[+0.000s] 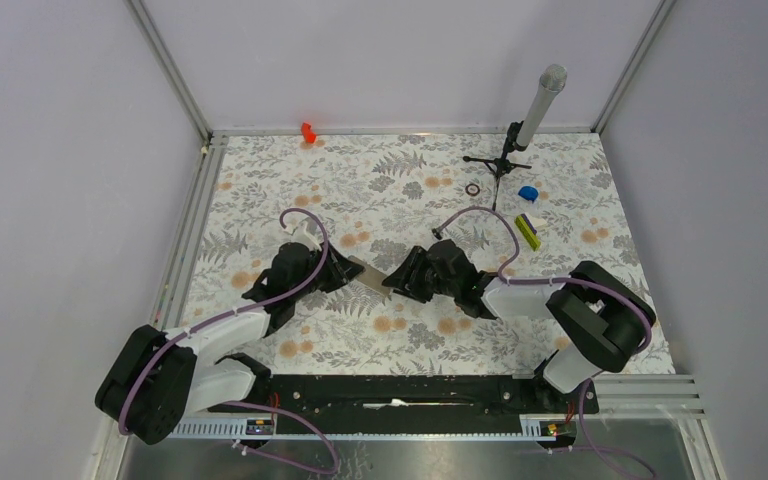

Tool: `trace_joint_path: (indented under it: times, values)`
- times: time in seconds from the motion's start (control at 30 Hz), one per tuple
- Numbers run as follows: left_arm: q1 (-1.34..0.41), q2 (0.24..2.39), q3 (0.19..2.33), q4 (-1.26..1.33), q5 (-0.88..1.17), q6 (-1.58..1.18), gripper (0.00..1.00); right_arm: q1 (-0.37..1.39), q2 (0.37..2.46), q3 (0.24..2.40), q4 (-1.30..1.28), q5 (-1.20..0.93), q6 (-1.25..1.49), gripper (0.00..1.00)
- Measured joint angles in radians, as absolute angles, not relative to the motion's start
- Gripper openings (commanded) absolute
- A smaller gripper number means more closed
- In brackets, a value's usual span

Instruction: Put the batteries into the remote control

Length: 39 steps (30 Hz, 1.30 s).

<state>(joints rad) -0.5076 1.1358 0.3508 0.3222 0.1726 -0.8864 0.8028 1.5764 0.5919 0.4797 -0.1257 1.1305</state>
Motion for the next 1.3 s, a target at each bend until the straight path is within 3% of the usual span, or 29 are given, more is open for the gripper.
trace_joint_path:
  times: [0.2, 0.6, 1.3]
  values:
    - [-0.508, 1.136, 0.35, 0.323, 0.156, -0.888, 0.0, 0.803, 1.586, 0.612, 0.516, -0.122, 1.126, 0.39]
    - [-0.508, 1.15, 0.352, 0.323, 0.153, -0.895, 0.0, 0.787, 1.633, 0.667, 0.515, -0.095, 1.067, 0.45]
    - [-0.508, 1.154, 0.353, 0.324, 0.152, -0.902, 0.0, 0.782, 1.707, 0.674, 0.532, -0.096, 1.038, 0.45]
